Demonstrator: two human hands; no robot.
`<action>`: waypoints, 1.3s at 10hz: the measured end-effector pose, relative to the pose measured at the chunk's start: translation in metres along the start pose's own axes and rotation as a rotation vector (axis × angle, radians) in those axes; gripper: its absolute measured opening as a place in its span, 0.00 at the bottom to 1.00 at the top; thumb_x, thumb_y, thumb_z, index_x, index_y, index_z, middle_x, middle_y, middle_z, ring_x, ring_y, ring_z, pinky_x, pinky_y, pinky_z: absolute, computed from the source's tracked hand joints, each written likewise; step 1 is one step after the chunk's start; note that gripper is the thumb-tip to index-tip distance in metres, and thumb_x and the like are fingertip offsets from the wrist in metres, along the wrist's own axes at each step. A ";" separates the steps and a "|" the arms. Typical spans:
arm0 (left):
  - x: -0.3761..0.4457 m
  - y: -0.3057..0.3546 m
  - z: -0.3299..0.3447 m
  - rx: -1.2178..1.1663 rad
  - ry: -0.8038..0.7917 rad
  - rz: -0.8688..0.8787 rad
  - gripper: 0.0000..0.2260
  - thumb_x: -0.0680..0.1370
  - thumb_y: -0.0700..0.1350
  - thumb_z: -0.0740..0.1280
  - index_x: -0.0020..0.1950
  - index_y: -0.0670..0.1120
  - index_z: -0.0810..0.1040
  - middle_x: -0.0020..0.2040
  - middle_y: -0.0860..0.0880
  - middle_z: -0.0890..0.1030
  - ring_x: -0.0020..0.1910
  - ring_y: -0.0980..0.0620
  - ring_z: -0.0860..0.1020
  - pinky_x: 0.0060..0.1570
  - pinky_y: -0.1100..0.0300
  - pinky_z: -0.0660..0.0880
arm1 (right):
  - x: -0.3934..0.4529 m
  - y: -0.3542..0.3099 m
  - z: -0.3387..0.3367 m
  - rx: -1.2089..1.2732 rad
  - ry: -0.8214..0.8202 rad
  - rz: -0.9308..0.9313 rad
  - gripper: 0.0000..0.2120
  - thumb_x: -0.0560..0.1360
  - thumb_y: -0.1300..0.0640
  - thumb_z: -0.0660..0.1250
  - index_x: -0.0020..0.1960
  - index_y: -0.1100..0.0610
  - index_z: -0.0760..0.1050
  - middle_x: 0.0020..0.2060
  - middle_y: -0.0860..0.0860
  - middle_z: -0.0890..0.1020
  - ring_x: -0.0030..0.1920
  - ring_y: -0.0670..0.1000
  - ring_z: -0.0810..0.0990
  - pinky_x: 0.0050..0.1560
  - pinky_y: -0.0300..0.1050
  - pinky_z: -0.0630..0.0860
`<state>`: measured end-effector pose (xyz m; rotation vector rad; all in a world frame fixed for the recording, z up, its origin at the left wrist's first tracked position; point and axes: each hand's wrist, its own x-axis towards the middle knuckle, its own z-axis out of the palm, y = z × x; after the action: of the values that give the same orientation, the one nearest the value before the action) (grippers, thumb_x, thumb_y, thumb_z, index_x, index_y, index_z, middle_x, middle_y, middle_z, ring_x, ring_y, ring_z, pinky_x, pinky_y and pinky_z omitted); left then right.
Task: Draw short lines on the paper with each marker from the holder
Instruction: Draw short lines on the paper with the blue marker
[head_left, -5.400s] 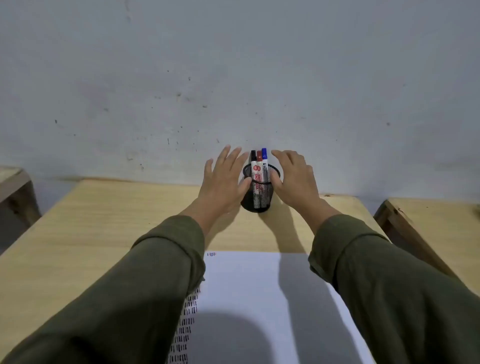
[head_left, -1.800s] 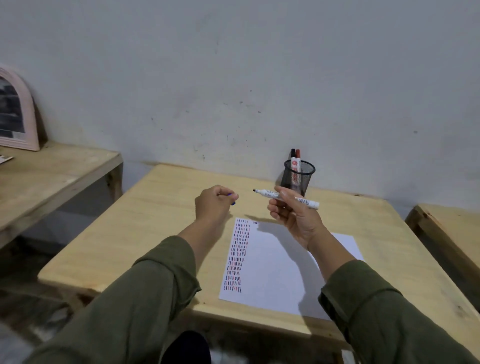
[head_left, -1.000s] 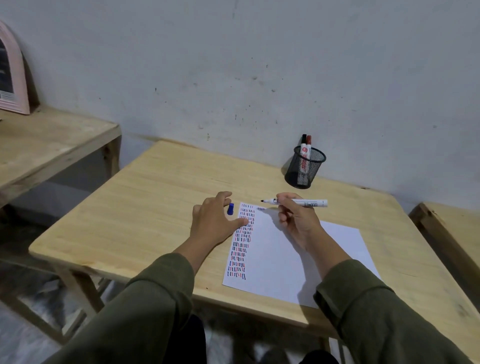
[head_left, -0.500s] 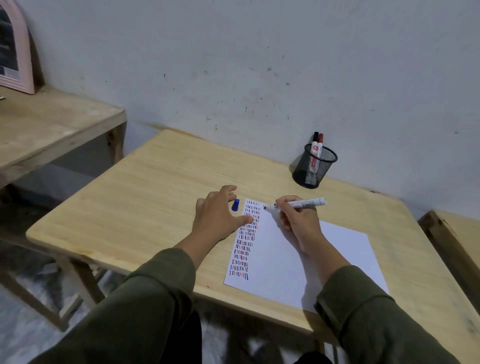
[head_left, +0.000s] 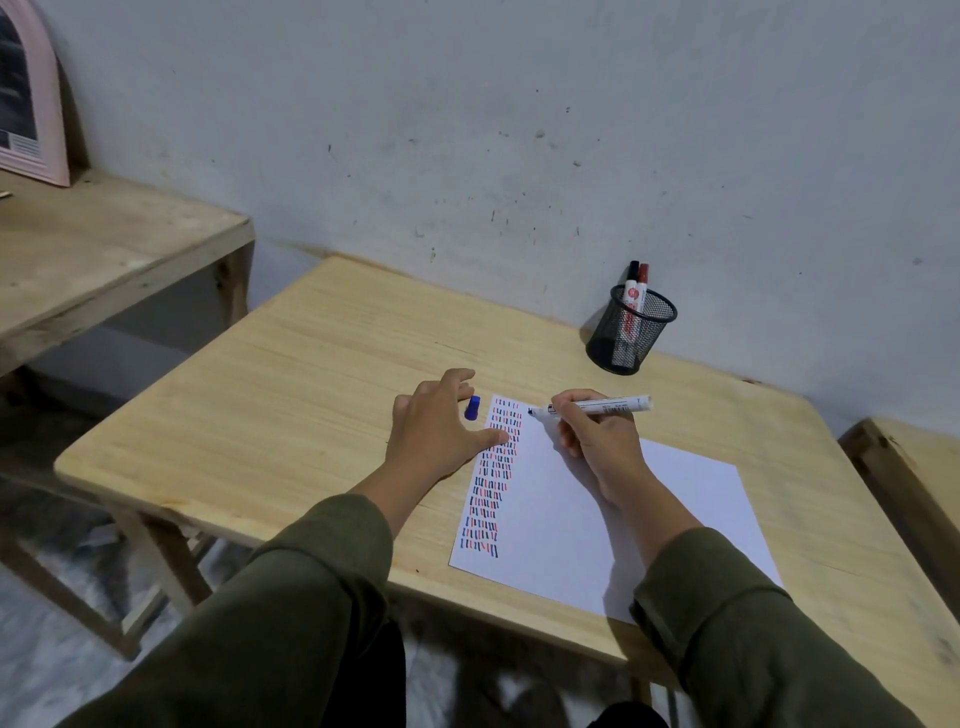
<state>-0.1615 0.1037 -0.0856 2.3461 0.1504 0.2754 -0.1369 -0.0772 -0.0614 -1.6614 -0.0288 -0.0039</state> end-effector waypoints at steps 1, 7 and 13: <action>0.000 0.000 0.000 0.002 -0.004 -0.006 0.39 0.64 0.62 0.74 0.70 0.53 0.63 0.65 0.56 0.76 0.68 0.55 0.68 0.64 0.55 0.59 | 0.000 -0.001 0.000 0.022 0.000 0.001 0.04 0.75 0.65 0.66 0.44 0.66 0.77 0.22 0.53 0.73 0.20 0.44 0.70 0.23 0.34 0.68; 0.002 0.005 -0.003 -0.092 0.059 -0.004 0.07 0.77 0.50 0.65 0.52 0.55 0.81 0.46 0.57 0.82 0.56 0.55 0.77 0.62 0.57 0.63 | -0.003 -0.011 -0.008 0.266 0.081 0.102 0.06 0.76 0.62 0.64 0.42 0.60 0.79 0.27 0.54 0.74 0.22 0.47 0.72 0.24 0.36 0.71; 0.045 0.145 -0.048 -0.958 0.067 -0.239 0.07 0.74 0.52 0.69 0.37 0.53 0.79 0.45 0.50 0.83 0.55 0.49 0.81 0.47 0.62 0.69 | -0.006 -0.121 -0.030 0.272 -0.056 -0.274 0.08 0.76 0.65 0.62 0.50 0.56 0.78 0.30 0.50 0.78 0.28 0.48 0.76 0.33 0.40 0.72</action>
<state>-0.1257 0.0419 0.0569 1.3561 0.2602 0.2344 -0.1453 -0.0964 0.0621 -1.3745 -0.2873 -0.1545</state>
